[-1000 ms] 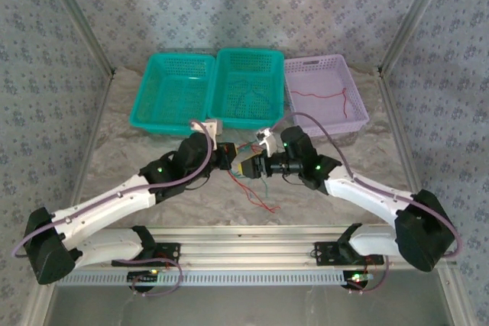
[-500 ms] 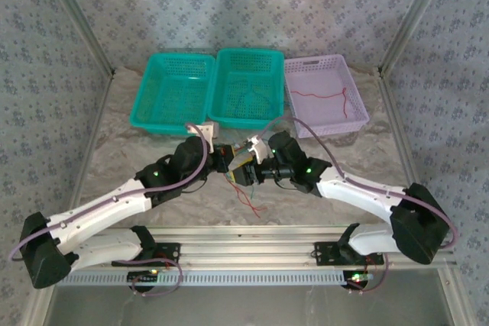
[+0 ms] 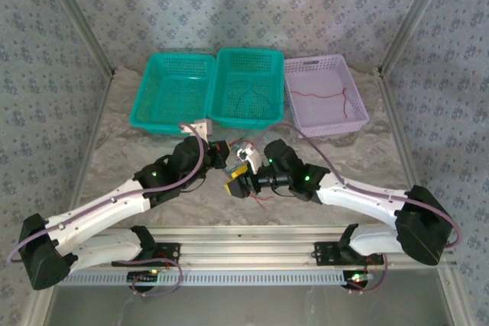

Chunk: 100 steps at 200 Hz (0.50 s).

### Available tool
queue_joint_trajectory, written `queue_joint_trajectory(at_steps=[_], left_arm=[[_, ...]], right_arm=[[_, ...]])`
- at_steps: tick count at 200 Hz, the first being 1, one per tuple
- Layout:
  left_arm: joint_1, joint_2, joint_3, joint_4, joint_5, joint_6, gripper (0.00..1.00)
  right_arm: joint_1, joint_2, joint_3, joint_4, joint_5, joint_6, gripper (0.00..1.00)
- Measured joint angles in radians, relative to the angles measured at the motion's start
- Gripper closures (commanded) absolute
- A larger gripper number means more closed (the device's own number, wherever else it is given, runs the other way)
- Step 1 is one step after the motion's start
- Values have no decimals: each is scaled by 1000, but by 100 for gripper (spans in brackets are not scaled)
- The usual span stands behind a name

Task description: Untangle the cables

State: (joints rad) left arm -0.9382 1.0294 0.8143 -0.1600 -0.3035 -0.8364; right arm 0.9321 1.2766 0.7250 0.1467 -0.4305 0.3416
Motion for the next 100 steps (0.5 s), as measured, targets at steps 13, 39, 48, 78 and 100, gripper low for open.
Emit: queue_joint_trajectory(at_steps=[13, 39, 48, 78, 100], left_arm=[[0, 1, 0, 0, 0, -4, 100], [0, 1, 0, 1, -4, -12, 100], [0, 0, 0, 4, -7, -19, 100], [0, -2, 0, 19, -12, -34, 100], [0, -3, 0, 25, -11, -45, 100]], right_arm=[[14, 11, 2, 0, 55, -2, 50], [24, 12, 9, -2, 181, -2, 50], [26, 12, 12, -1, 214, -2, 50], [42, 33, 26, 0, 285, 2, 57], [58, 68, 37, 5, 315, 4, 73]])
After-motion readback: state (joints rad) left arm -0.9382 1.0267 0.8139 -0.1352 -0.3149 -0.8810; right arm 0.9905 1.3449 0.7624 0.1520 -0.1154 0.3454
